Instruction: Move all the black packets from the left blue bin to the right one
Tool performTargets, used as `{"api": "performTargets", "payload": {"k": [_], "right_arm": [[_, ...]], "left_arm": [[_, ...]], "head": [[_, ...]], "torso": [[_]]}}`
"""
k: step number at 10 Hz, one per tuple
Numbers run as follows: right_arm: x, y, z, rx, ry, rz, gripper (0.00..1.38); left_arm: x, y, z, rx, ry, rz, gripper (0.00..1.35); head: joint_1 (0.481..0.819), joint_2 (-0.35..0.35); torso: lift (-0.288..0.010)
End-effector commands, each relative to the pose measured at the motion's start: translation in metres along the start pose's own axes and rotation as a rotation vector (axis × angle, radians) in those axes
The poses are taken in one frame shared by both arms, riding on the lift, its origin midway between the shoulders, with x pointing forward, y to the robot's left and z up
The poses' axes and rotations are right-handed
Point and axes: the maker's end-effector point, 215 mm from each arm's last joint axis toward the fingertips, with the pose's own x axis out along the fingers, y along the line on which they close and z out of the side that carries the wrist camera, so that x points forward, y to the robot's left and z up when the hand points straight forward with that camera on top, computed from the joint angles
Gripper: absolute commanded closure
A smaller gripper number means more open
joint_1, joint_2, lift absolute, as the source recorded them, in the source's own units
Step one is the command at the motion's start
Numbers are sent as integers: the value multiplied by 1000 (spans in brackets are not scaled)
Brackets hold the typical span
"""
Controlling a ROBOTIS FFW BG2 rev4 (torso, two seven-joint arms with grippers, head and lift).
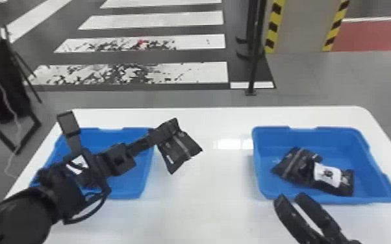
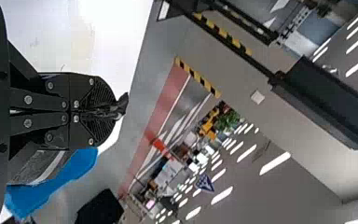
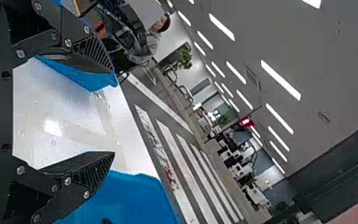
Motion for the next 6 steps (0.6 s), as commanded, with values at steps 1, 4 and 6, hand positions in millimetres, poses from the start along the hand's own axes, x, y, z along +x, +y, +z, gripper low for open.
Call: {"api": "performTargets", "payload": {"k": [1, 4, 6], "right_arm": [[15, 13, 0, 33, 21, 60, 438], [38, 56, -9, 127, 67, 185, 438], [52, 75, -9, 184, 62, 247, 438]], "left_arm": [[19, -32, -15, -23, 24, -82, 1208], [46, -80, -36, -37, 74, -198, 1208], [56, -101, -50, -39, 115, -243, 1208]], "head": [[695, 55], [695, 9], [695, 5]], "torso": [[-138], [-138], [-138]]}}
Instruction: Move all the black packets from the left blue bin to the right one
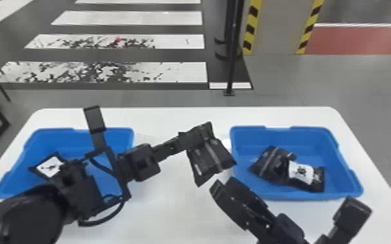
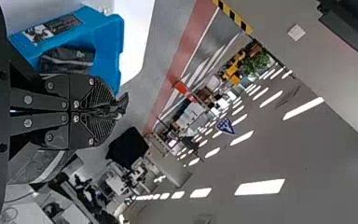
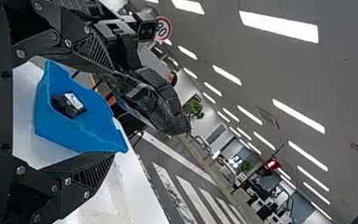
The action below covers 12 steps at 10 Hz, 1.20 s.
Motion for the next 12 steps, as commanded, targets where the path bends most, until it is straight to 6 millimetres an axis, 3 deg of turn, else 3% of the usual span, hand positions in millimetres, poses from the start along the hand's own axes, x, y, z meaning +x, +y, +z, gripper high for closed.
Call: {"api": "performTargets", "payload": {"k": [1, 3, 5, 6, 8, 9, 10, 11, 12], "right_arm": [[11, 11, 5, 10, -2, 38, 440], [18, 18, 10, 17, -9, 66, 539], [19, 15, 8, 8, -2, 59, 1121], [16, 10, 9, 6, -8, 46, 1283], [12, 4, 11, 2, -13, 29, 1282], [13, 1, 13, 2, -16, 24, 1282], [11, -12, 18, -8, -20, 6, 1282], [9, -34, 26, -38, -18, -30, 1282], [5, -67, 41, -91, -15, -85, 1282]], "left_arm": [[10, -12, -12, -7, 33, -29, 1208], [18, -23, -27, -24, 66, -58, 1208], [18, -24, -30, -33, 70, -62, 1208], [18, -24, -28, -31, 64, -61, 1208], [15, -26, -24, -48, 31, -69, 1156], [10, -26, -14, -74, -26, -73, 766], [1, -18, 3, -57, -100, -53, 292], [-15, -17, 18, -36, -157, -34, 78], [-35, -14, 28, -22, -203, -5, 133]], "head": [[695, 2], [695, -11], [695, -25], [695, -28], [695, -35], [695, -37], [695, -37], [695, -30], [695, -20]], "torso": [[-138], [-138], [-138], [-138], [-138], [-138], [-138], [-138], [-138]]}}
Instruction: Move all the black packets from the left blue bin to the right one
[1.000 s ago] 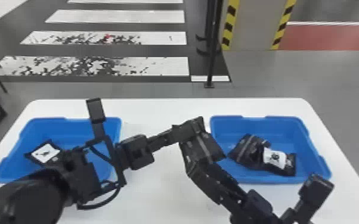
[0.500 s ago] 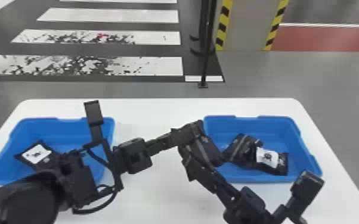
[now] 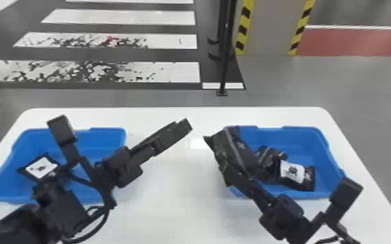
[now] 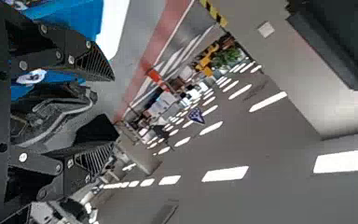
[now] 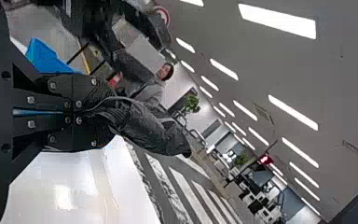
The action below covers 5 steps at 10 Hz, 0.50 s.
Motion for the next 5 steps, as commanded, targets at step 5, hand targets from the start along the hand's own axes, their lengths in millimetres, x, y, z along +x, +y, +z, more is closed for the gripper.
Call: {"api": "performTargets", "payload": {"k": [5], "right_arm": [[-35, -200, 64, -227, 95, -374, 1279]], "left_arm": [[-98, 44, 36, 45, -158, 188, 171]], "head": [[695, -47]], "torso": [[-138]]}}
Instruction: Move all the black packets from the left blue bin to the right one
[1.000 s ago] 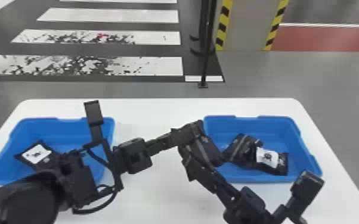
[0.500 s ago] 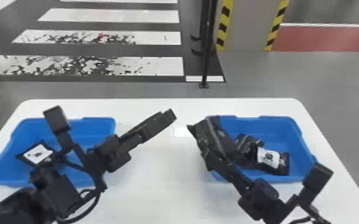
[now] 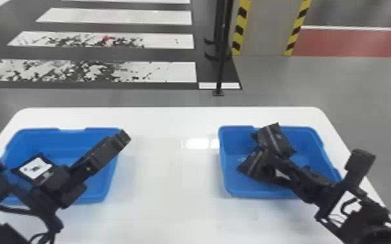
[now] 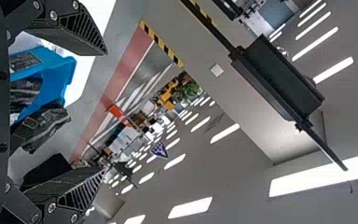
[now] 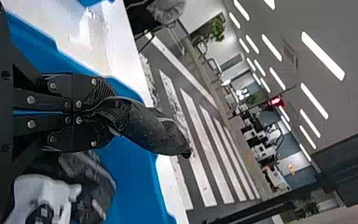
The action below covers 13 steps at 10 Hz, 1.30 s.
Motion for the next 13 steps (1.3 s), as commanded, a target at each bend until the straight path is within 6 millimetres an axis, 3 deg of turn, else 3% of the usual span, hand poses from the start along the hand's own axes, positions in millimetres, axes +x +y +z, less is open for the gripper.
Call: {"api": "performTargets", "payload": {"k": [1, 2, 3, 4, 6, 7, 10, 13], "right_arm": [[-5, -50, -2, -29, 52, -104, 1182], [-8, -60, -3, -59, 73, -132, 837], [-9, -63, 8, -119, 59, -149, 360], [-17, -57, 23, -192, 15, -162, 68], [-52, -18, 54, -344, -103, -194, 130], [-72, 4, 60, -387, -178, -189, 133], [-123, 47, 42, -384, -222, -198, 134], [-138, 80, -7, -247, -172, -152, 136]], "left_arm": [[-21, 15, 2, 8, -4, 54, 171], [-34, 29, 4, 32, 1, 100, 171], [-54, 52, 12, 92, 22, 180, 171], [-71, 75, 20, 139, 48, 257, 171], [-116, 127, 37, 207, 133, 445, 171], [-129, 140, 42, 196, 137, 494, 171], [-154, 185, 51, 151, 126, 641, 171], [-147, 228, 46, 45, 124, 703, 171]], "head": [[695, -67], [695, -79], [695, -90], [695, -79], [695, -35], [695, 6], [695, 134], [695, 221]], "torso": [[-138], [-138], [-138], [-138], [-138], [-138], [-138], [-138]]}}
